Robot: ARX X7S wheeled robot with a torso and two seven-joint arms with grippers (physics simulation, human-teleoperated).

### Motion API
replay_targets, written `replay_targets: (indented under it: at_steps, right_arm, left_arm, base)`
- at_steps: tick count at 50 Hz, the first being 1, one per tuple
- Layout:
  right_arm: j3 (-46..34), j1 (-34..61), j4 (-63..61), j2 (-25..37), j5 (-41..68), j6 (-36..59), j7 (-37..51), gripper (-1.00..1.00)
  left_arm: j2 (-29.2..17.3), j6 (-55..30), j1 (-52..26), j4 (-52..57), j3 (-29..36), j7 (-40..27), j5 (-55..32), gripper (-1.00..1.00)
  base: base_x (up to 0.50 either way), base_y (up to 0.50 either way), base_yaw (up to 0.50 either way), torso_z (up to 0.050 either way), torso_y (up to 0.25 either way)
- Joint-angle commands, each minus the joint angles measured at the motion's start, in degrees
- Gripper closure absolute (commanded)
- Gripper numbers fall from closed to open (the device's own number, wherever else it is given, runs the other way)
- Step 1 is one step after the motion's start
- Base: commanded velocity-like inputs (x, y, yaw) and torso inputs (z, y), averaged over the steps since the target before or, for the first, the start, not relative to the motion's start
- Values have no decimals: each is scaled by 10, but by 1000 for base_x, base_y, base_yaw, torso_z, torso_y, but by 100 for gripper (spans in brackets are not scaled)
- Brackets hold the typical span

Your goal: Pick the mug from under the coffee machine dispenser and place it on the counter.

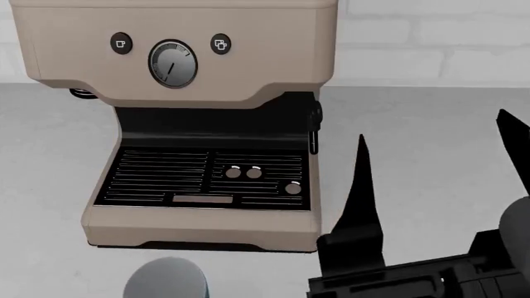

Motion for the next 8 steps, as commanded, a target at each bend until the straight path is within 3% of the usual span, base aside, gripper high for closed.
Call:
replay_targets:
  at_steps: [1, 8]
  right_arm:
    - [174, -21, 0, 43, 98, 96, -16, -100]
    - [312, -110, 0, 54, 125, 134, -14, -100]
  left_arm:
    - [-31, 27, -23, 0, 10, 0, -24, -100]
    - [-38, 36, -39, 0, 22, 0, -26, -100]
  base:
    - [0, 0, 0, 0, 0]
    - [0, 0, 0, 0, 0]
